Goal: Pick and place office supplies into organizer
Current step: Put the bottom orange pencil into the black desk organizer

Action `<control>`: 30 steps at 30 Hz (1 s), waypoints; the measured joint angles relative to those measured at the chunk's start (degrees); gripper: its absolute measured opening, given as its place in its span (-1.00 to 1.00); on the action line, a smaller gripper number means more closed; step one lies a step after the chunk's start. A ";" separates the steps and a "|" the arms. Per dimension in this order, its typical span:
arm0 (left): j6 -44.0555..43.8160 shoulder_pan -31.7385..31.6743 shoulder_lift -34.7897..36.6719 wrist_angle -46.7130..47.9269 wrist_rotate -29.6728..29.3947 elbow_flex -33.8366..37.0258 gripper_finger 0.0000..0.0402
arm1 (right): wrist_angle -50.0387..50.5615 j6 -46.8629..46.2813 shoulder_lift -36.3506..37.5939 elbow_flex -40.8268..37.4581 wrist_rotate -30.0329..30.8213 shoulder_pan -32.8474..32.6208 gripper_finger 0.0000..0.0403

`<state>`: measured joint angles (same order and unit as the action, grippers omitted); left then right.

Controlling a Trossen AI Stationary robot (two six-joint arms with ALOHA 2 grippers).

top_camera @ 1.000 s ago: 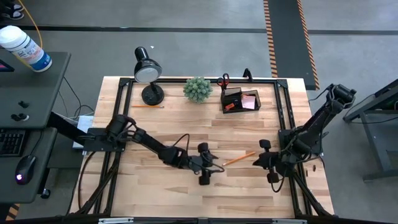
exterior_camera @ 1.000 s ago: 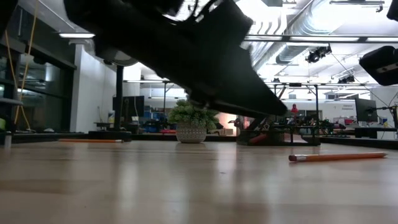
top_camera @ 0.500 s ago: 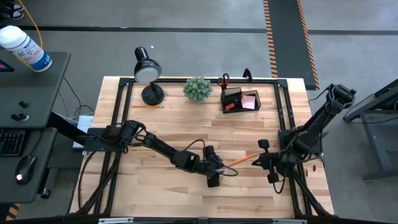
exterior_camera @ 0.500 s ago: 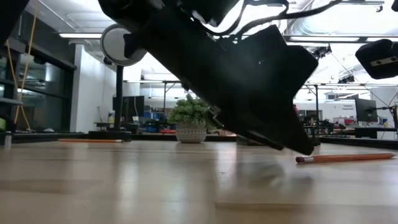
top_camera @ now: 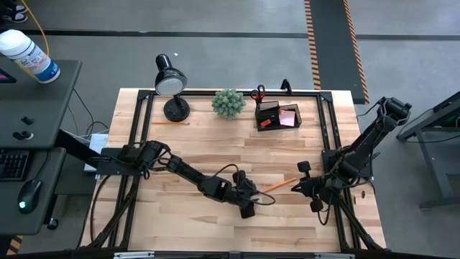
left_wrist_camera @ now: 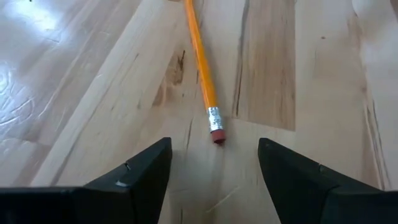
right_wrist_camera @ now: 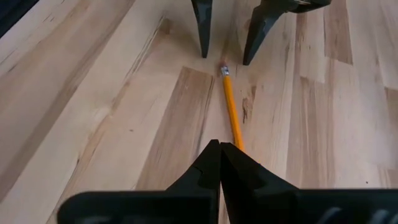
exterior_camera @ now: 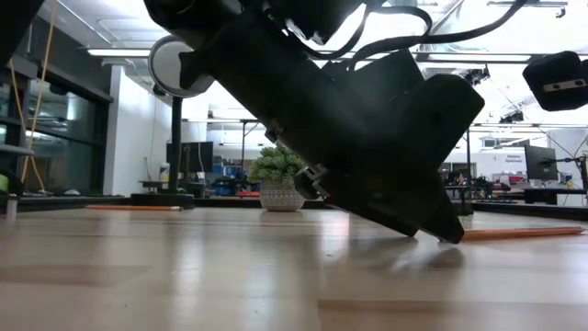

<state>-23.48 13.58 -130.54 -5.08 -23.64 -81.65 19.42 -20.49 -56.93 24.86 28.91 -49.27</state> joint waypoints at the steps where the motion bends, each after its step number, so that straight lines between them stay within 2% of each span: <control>1: -0.20 -0.02 0.00 0.03 0.00 0.00 0.14 | -0.02 0.02 0.00 0.00 0.13 0.02 -1.00; 14: 0.01 -0.07 0.00 -1.14 -0.76 0.04 0.13 | -0.68 -0.11 0.00 0.02 0.92 0.02 -1.00; 24: 1.15 -0.07 0.00 -1.60 -0.85 0.04 -0.12 | -0.96 -0.42 0.00 0.02 0.94 0.02 -1.00; 30: 1.21 -0.07 0.00 -2.69 -0.15 0.05 -0.15 | -0.92 -0.44 0.00 0.02 0.94 0.02 -1.00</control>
<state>-22.27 13.52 -130.54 -7.77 -23.79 -81.60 18.50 -20.93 -56.93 24.88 29.85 -49.25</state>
